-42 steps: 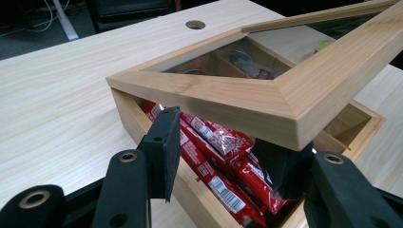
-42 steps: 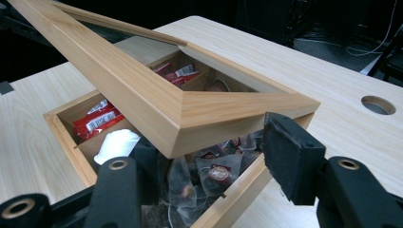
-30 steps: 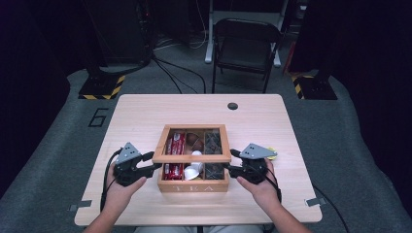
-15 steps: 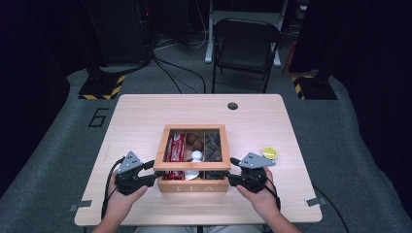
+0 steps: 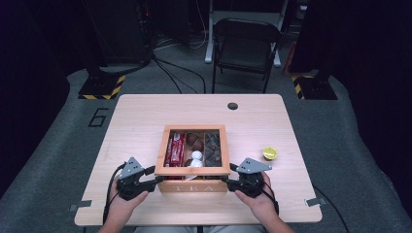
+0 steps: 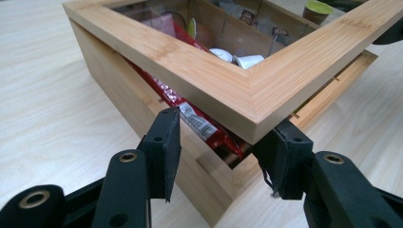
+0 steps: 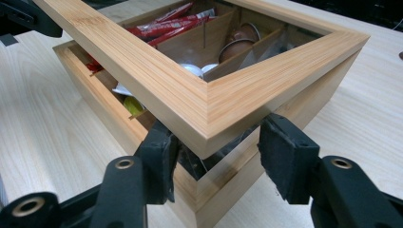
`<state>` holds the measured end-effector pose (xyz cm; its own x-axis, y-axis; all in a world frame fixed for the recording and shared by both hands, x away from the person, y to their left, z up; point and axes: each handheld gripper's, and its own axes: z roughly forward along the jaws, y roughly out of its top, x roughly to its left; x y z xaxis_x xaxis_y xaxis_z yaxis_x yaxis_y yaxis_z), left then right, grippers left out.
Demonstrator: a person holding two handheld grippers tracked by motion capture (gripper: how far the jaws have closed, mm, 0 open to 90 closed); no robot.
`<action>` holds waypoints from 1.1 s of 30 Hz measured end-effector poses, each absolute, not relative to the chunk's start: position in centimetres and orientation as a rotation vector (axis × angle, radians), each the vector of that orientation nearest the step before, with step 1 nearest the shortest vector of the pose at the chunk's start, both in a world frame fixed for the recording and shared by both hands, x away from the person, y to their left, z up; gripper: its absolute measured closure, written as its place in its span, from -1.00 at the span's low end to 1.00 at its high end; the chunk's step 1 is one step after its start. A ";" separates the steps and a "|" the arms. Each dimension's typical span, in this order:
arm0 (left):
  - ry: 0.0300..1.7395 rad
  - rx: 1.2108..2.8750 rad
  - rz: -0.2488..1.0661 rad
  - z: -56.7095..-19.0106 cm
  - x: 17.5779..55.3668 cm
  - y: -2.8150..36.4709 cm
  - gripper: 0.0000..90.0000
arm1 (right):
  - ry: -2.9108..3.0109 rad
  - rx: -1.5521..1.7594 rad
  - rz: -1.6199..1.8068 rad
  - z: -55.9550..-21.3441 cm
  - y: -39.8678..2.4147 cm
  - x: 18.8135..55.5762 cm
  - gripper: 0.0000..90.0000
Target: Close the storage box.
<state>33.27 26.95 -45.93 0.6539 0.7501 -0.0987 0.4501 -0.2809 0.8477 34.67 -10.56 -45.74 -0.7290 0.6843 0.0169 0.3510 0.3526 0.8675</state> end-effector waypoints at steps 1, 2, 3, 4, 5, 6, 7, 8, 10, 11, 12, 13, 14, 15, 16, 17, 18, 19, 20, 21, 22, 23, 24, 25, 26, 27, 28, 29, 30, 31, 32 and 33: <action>0.933 1.940 0.395 -45.9 33.3 27.1 0.15 | 2.279 0.902 1.322 -45.8 -10.6 34.6 0.05; 0.937 1.933 0.407 -46.0 33.2 27.0 0.15 | 2.278 0.911 1.319 -45.9 -10.6 34.6 0.05; 0.930 1.945 0.407 -46.0 33.2 27.1 0.15 | 2.281 0.906 1.321 -46.0 -10.6 34.6 0.04; 0.939 1.940 0.398 -46.1 33.0 27.0 0.15 | 2.284 0.906 1.320 -46.0 -10.6 34.5 0.04; 0.937 1.945 0.393 -46.1 33.0 27.0 0.15 | 2.286 0.911 1.319 -46.1 -10.6 34.5 0.04; 0.934 1.945 0.401 -46.2 33.0 26.9 0.15 | 2.290 0.907 1.318 -46.2 -10.6 34.4 0.04; 0.933 1.958 0.381 -46.2 33.0 26.9 0.15 | 2.293 0.899 1.313 -46.2 -10.6 34.4 0.04; 0.933 1.957 0.382 -46.2 33.0 26.9 0.15 | 2.297 0.902 1.313 -46.3 -10.7 34.4 0.04; 0.930 1.962 0.386 -46.3 33.0 26.8 0.15 | 2.306 0.904 1.306 -46.3 -10.7 34.3 0.03; 0.928 1.968 0.379 -46.3 32.9 26.7 0.15 | 2.307 0.903 1.309 -46.3 -10.7 34.3 0.03; 0.926 1.974 0.373 -46.3 32.9 26.8 0.15 | 2.313 0.905 1.307 -46.4 -10.7 34.3 0.03; 0.928 1.970 0.380 -46.4 32.9 26.7 0.15 | 2.314 0.912 1.305 -46.4 -10.7 34.2 0.03; 0.931 1.967 0.381 -46.4 32.9 26.7 0.15 | 2.317 0.903 1.303 -46.4 -10.8 34.2 0.03; 0.933 1.969 0.373 -46.5 32.9 26.7 0.15 | 2.321 0.915 1.304 -46.4 -10.8 34.2 0.03; 0.928 1.975 0.375 -46.5 32.9 26.7 0.15 | 2.322 0.911 1.303 -46.4 -10.8 34.2 0.03; 0.929 1.976 0.369 -46.4 32.9 26.7 0.15 | 2.324 0.915 1.302 -46.4 -10.8 34.2 0.03; 0.928 1.975 0.371 -46.5 32.9 26.7 0.15 | 2.325 0.909 1.303 -46.4 -10.8 34.2 0.03; 0.927 1.979 0.370 -46.5 32.9 26.7 0.15 | 2.327 0.912 1.306 -46.4 -10.8 34.2 0.03; 0.934 1.975 0.370 -46.6 32.9 26.7 0.15 | 2.332 0.916 1.307 -46.4 -10.9 34.2 0.02; 0.948 1.971 0.347 -46.6 32.7 26.6 0.15 | 2.337 0.926 1.305 -46.4 -10.9 34.1 0.02; 0.949 1.978 0.350 -46.6 32.7 26.7 0.15 | 2.342 0.931 1.297 -46.5 -10.9 34.1 0.02; 0.948 1.983 0.360 -46.7 32.7 26.7 0.14 | 2.349 0.925 1.291 -46.5 -10.9 34.1 0.01; 0.948 1.991 0.354 -46.8 32.6 26.8 0.14 | 2.357 0.924 1.291 -46.6 -11.0 34.0 0.00; 0.947 1.994 0.357 -46.9 32.6 26.8 0.14 | 2.362 0.924 1.283 -46.6 -11.0 34.0 0.00; 0.949 2.012 0.337 -46.8 32.5 26.9 0.14 | 2.367 0.918 1.272 -46.7 -11.1 33.9 0.00; 0.950 2.024 0.353 -47.0 32.5 26.8 0.14 | 2.372 0.928 1.274 -46.7 -11.2 33.8 0.00; 0.951 2.051 0.344 -47.1 32.4 26.8 0.14 | 2.365 0.933 1.290 -46.7 -11.3 33.8 0.00; 0.949 2.032 0.351 -47.2 32.3 26.8 0.14 | 2.358 0.934 1.299 -46.6 -11.4 33.8 0.01; 0.948 2.017 0.345 -47.0 32.2 27.0 0.12 | 2.347 0.945 1.305 -46.3 -11.6 33.7 0.00; 0.959 2.003 0.347 -46.8 32.1 27.2 0.11 | 2.340 0.938 1.319 -46.2 -11.9 33.6 -0.01; 0.970 1.982 0.369 -46.6 32.0 27.5 0.06 | 2.331 0.943 1.328 -46.1 -12.1 33.5 -0.02; 0.977 1.978 0.374 -46.4 31.9 27.7 0.03 | 2.324 0.951 1.326 -46.1 -12.4 33.4 -0.03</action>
<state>31.94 27.75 -46.44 0.6463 0.7560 -0.1036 0.4933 -0.3103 0.8126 33.37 -12.41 -46.05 -0.7356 0.6745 0.0628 0.3971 0.3543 0.8466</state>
